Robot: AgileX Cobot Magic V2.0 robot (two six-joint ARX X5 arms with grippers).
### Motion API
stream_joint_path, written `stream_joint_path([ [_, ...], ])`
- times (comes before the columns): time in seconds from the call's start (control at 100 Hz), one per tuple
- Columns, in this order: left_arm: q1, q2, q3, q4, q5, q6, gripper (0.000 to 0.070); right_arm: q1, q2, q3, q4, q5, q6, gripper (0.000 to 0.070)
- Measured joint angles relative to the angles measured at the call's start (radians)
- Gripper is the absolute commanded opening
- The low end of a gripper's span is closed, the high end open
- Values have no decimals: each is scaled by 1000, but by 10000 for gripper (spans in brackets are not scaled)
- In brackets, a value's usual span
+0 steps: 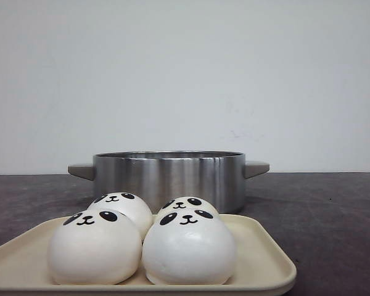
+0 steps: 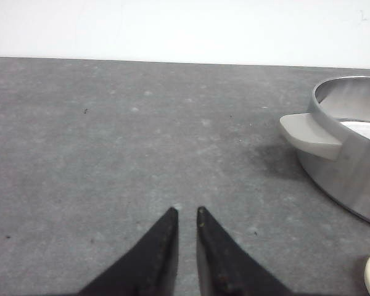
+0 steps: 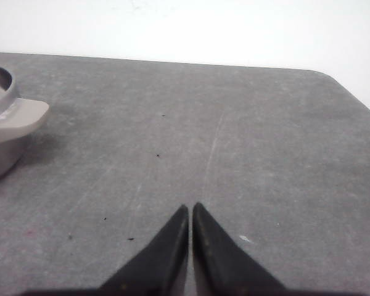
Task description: Steam buns
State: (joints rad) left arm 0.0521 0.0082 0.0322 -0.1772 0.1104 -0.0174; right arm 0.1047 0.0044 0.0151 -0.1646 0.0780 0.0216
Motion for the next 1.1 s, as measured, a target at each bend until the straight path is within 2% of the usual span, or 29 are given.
stream_joint_path([
  [0.34, 0, 0, 0, 0, 0, 0, 26, 0, 0, 0, 0, -1, 1, 8],
  [0.44, 0, 0, 0, 1, 6, -18, 26, 0, 0, 0, 12, -26, 28, 8],
  [0.51, 0, 0, 0, 4, 61, -96, 20, 0, 0, 0, 44, -48, 68, 8],
  [0.6, 0, 0, 1, 10, 104, -251, 12, 0, 0, 0, 123, -99, 147, 8],
  [0.7, 0, 0, 7, 23, 129, -401, 12, 0, 0, 1, 248, -199, 275, 7],
  [0.77, 0, 2, 35, 24, 172, -472, 13, 0, 0, 10, 339, -217, 379, 7],
  [0.81, 0, 5, 64, 22, 197, -495, 13, 0, 0, 32, 350, -229, 440, 7],
  [0.87, 0, 12, 129, 10, 222, -511, 14, 1, 0, 89, 322, -260, 511, 7],
  [0.93, 0, 31, 216, -18, 230, -513, 14, 1, 10, 169, 246, -290, 545, 7],
  [1.03, 0, 113, 380, -92, 230, -473, 13, 1, 71, 333, 66, -311, 550, 7],
  [1.1, 0, 197, 494, -146, 230, -420, 13, 1, 137, 446, -49, -315, 520, 7],
])
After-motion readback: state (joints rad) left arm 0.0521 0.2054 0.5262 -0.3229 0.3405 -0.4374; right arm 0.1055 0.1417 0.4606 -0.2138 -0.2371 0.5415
